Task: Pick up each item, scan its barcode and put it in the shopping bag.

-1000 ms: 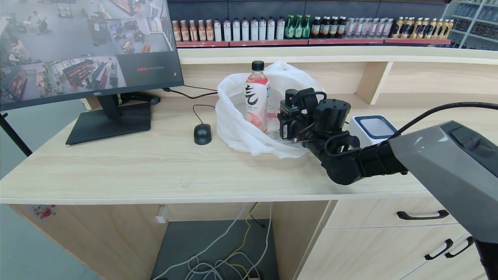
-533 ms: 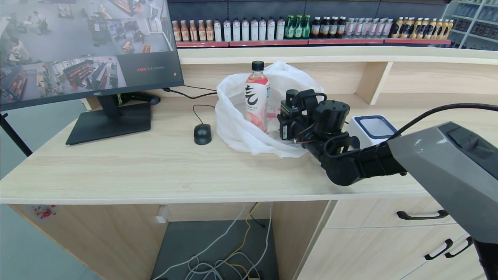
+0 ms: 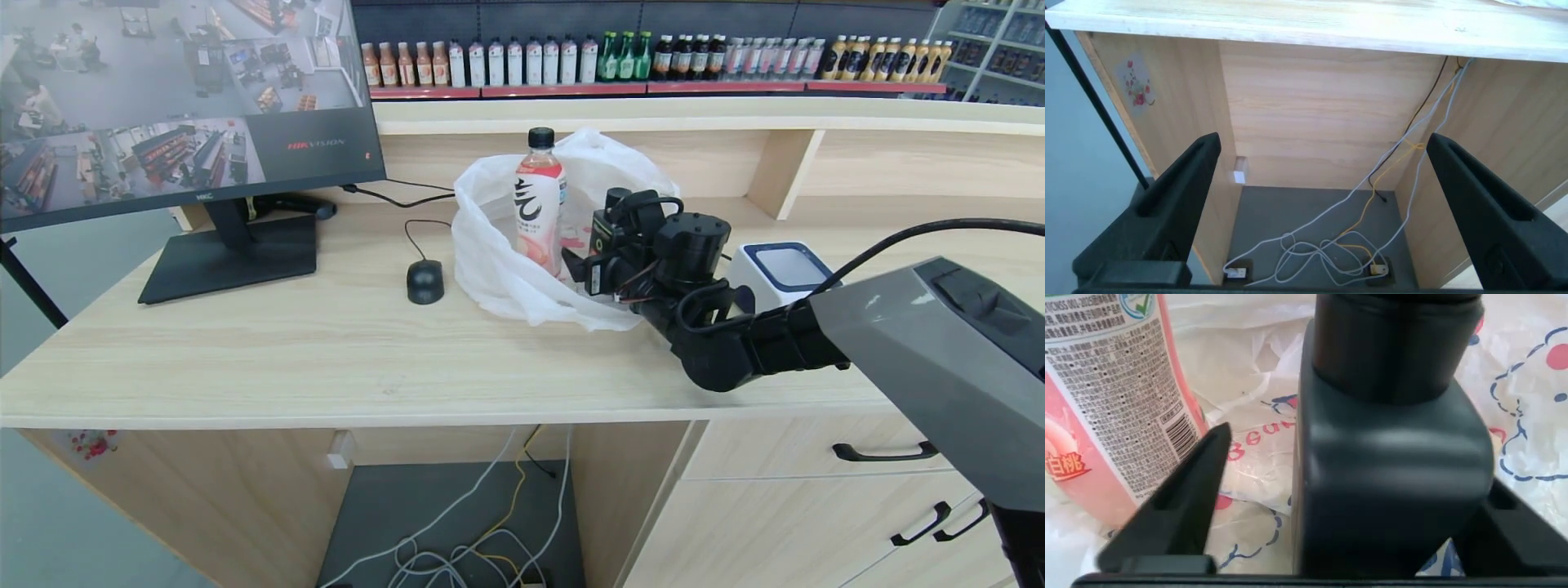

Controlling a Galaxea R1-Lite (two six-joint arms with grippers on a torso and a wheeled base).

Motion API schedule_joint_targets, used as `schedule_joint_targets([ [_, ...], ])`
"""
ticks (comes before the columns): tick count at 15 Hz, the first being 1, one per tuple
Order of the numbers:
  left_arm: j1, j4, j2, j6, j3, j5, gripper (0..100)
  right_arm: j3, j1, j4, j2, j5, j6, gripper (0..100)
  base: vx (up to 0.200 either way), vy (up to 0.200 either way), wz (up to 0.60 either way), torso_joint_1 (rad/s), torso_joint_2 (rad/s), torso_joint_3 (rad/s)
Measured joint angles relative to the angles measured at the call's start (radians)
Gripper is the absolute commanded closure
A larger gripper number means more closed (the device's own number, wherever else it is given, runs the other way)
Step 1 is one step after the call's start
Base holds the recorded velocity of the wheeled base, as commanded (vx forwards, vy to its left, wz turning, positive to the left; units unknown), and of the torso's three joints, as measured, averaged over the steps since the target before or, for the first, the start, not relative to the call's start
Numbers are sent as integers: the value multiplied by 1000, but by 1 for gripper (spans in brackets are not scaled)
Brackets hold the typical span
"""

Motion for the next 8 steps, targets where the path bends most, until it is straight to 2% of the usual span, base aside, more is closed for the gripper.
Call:
schedule_joint_targets([
  [8, 0, 0, 0, 2, 0, 0, 0, 6, 3, -1, -42, 1, 6, 0, 0, 0, 0, 0, 0, 0],
])
